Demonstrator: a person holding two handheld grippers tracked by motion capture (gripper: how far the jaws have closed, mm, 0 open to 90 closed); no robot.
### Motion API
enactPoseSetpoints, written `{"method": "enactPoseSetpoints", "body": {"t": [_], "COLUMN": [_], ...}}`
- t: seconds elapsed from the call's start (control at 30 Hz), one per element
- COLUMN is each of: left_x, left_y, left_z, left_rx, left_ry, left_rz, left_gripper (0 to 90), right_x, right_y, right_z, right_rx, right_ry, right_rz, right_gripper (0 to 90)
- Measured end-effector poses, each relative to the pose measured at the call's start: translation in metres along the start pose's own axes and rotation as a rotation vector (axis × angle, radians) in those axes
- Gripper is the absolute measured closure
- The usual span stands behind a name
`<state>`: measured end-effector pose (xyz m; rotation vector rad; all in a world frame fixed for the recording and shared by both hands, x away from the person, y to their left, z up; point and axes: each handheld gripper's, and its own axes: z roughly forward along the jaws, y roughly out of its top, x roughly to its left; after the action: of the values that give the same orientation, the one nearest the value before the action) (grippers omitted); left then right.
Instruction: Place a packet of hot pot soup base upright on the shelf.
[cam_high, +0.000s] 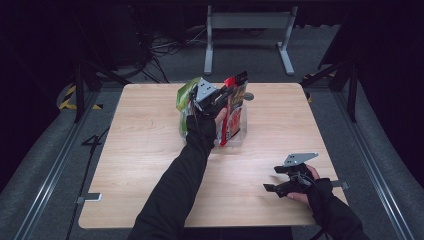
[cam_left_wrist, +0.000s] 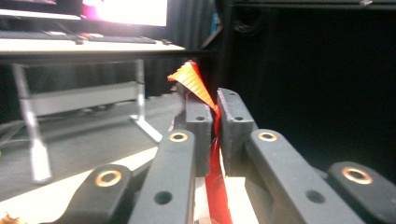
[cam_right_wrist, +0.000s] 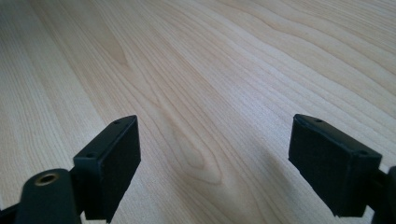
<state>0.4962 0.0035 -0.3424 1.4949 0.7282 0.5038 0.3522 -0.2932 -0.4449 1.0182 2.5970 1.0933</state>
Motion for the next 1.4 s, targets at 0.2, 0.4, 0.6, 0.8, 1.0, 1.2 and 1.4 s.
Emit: {"method": "enactPoseSetpoints", "body": {"t": [0.2,0.4,0.6,0.8,1.0,1.2,1.4], "left_x": [0.004,0.009,0.010,0.009,0.010,0.012,0.009], "left_y": [0.000,0.000,-0.007,-0.019,-0.029,-0.033,-0.037], "left_z": [-0.009,-0.015,-0.019,-0.023,-0.004,0.014,0.026], "left_rx": [0.050,0.049,0.084,0.171,0.385,0.502,0.597], "left_ry": [-0.003,0.012,0.015,0.042,0.070,0.072,0.073], "left_rz": [0.012,-0.021,-0.055,-0.057,-0.060,-0.067,-0.067], "left_gripper": [59.4,51.7,39.7,31.2,20.8,28.1,52.4], "right_x": [0.001,0.003,0.002,0.004,0.005,0.005,0.004], "right_y": [0.000,0.001,0.000,0.001,0.001,0.001,0.000], "right_z": [0.000,0.003,0.004,0.005,0.008,0.008,0.008], "right_rx": [0.003,0.015,0.021,0.022,0.038,0.043,0.043], "right_ry": [0.001,0.006,0.010,0.013,0.018,0.020,0.021], "right_rz": [0.001,-0.008,-0.009,-0.014,-0.020,-0.018,-0.018], "right_gripper": [17.7,17.8,17.9,17.9,17.9,18.1,18.3]}}
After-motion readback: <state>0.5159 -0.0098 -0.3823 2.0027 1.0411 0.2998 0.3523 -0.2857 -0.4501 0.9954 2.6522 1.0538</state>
